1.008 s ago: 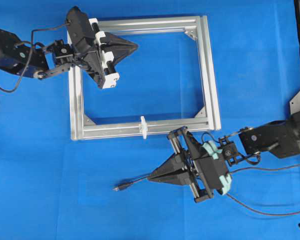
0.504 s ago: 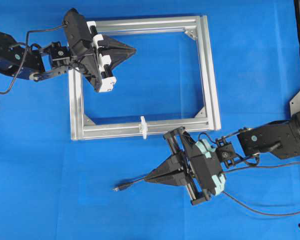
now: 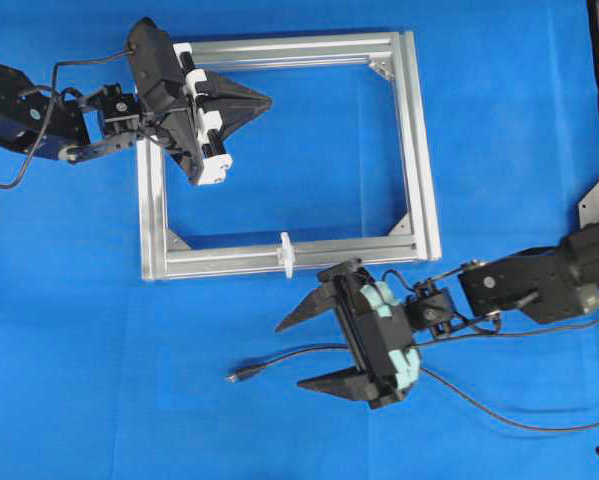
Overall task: Insert the wire through the string loop located in the center.
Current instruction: 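Move the right gripper down-left toward the black USB cable on the table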
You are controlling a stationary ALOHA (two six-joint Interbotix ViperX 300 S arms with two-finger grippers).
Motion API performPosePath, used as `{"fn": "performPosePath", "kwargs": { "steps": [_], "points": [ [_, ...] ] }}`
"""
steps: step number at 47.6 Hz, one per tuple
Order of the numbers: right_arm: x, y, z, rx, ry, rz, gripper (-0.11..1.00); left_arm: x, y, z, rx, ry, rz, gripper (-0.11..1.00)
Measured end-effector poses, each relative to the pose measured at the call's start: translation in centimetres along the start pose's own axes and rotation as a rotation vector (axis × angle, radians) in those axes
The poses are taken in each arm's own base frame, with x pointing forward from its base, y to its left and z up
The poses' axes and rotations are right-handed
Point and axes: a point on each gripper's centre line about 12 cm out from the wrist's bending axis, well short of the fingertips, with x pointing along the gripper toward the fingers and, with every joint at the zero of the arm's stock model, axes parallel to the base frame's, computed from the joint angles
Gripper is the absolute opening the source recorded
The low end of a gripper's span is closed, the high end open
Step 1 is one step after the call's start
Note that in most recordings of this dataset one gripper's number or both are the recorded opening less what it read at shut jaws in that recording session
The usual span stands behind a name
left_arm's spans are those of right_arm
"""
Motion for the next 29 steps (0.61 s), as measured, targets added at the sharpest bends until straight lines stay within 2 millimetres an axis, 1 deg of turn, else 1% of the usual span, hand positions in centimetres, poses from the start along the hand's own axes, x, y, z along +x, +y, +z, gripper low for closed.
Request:
{"fn": "performPosePath", "kwargs": {
  "steps": [17, 29],
  "points": [
    [1.7, -0.6, -2.4, 0.04, 0.06, -0.031, 0.77, 0.0, 0.0, 0.0, 0.001, 0.0, -0.001, 0.0],
    [3.5, -0.9, -4.1, 0.056, 0.094, -0.042, 0.76, 0.0, -0.1, -0.1, 0.001, 0.002, -0.003, 0.0]
  ]
}}
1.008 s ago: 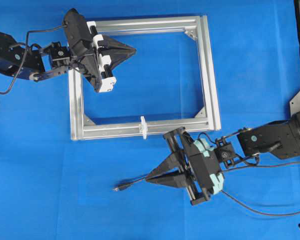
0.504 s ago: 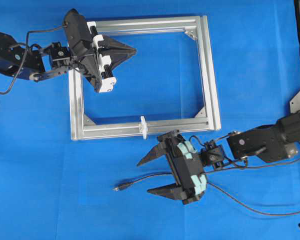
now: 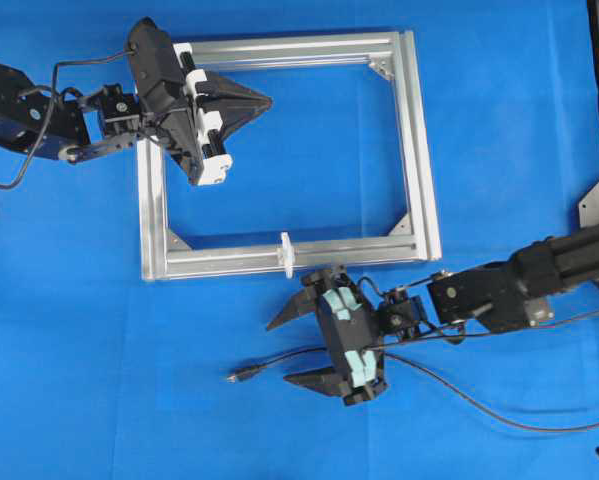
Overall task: Insert the wire through the string loop located in the center.
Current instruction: 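Move the right gripper down-left toward the black USB cable on the table, then close the right gripper on the cable just behind the USB plug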
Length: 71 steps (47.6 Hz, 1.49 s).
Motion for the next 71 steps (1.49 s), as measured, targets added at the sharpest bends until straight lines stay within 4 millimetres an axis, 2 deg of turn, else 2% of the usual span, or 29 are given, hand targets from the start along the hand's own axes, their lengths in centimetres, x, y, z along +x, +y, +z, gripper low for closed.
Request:
{"fn": "performPosePath", "kwargs": {
  "steps": [15, 24, 27, 35, 40, 71],
  "points": [
    [0.37, -0.13, -0.28, 0.013, 0.007, -0.009, 0.75, 0.0, 0.07, 0.01, 0.0, 0.0, 0.003, 0.0],
    [0.34, -0.13, -0.34, 0.011, 0.008, -0.009, 0.67, 0.0, 0.06, 0.01, 0.001, 0.0, 0.001, 0.0],
    [0.34, -0.12, -0.22, 0.013, 0.005, -0.009, 0.58, 0.0, 0.0, 0.0, 0.002, 0.0, 0.0, 0.0],
    [0.37, -0.13, -0.3, 0.011, 0.008, -0.009, 0.14, 0.0, 0.0, 0.0, 0.002, 0.0, 0.0, 0.0],
    [0.36, -0.13, -0.39, 0.01, 0.016, -0.009, -0.01, 0.0, 0.06, -0.01, 0.001, 0.001, 0.002, 0.0],
    [0.36, -0.14, -0.49, 0.01, 0.031, -0.011, -0.02, 0.0, 0.0, -0.16, 0.002, 0.014, 0.0, 0.0]
  ]
}}
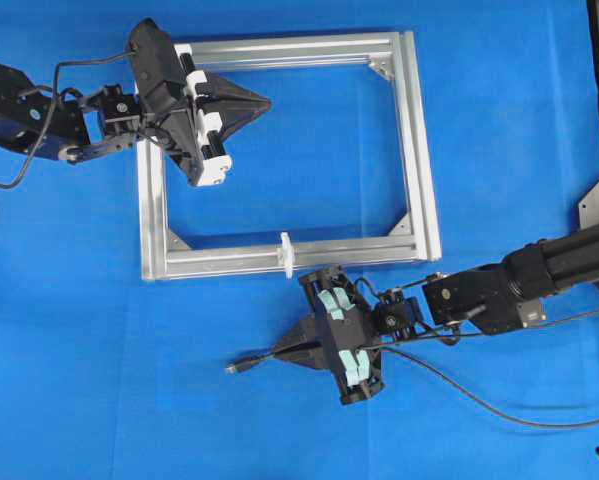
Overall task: Insert the wire through the string loop located in the center.
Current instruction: 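Close the right gripper on the cable just behind the USB plug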
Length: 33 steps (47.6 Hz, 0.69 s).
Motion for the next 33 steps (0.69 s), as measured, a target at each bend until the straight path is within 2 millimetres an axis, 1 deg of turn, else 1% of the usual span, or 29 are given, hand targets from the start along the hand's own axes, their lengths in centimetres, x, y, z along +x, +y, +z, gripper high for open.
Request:
{"fn": "performPosePath", "kwargs": {
  "steps": [4, 8, 22, 25, 33],
  "points": [
    [-0.3, 0.0, 0.2, -0.002, 0.015, -0.002, -0.02, 0.0, 0.1, 0.1, -0.002, -0.003, 0.001, 0.0],
    [-0.7, 0.1, 0.9, -0.004, 0.023, -0.003, -0.02, 0.0, 0.0, 0.0, 0.0, -0.002, 0.0, 0.0],
    [-3.4, 0.5, 4.9, -0.012, 0.015, -0.005, -0.02, 0.0, 0.0, 0.1, 0.0, -0.003, 0.0, 0.0],
    [-3.7, 0.5, 5.3, -0.013, 0.018, -0.006, -0.02, 0.0, 0.0, 0.0, 0.0, -0.002, 0.0, 0.0],
    [-3.8, 0.5, 5.3, -0.013, 0.027, -0.007, -0.02, 0.0, 0.0, 0.0, 0.0, 0.0, 0.0, 0.0]
  ]
}}
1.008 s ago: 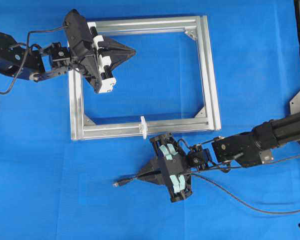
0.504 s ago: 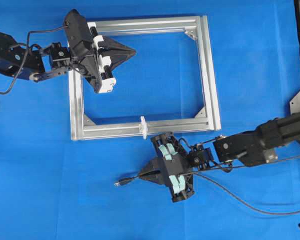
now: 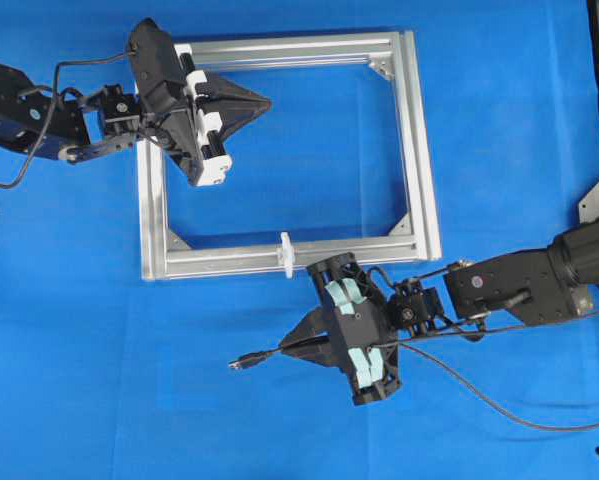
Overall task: Insert the wire through the string loop located in the center.
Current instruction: 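Close the right gripper on the cable just behind the USB plug, then lift the cable and carry it right and up toward the frame's bottom bar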
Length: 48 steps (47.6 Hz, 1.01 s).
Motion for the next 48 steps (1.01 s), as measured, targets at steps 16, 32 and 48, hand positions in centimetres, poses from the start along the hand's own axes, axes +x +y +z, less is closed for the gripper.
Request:
{"fn": "performPosePath", "kwargs": {
  "steps": [16, 32, 48],
  "points": [
    [0.0, 0.0, 0.0, 0.0, 0.0, 0.0, -0.02, -0.01, 0.07, 0.04, -0.002, 0.0, 0.002, 0.0],
    [-0.01, -0.01, -0.06, 0.001, 0.001, -0.001, -0.02, -0.02, 0.0, 0.04, 0.0, 0.0, 0.0, 0.0],
    [-0.86, -0.07, -0.88, 0.008, 0.02, -0.002, -0.02, -0.02, 0.0, 0.06, 0.0, -0.002, 0.0, 0.0]
  ]
}}
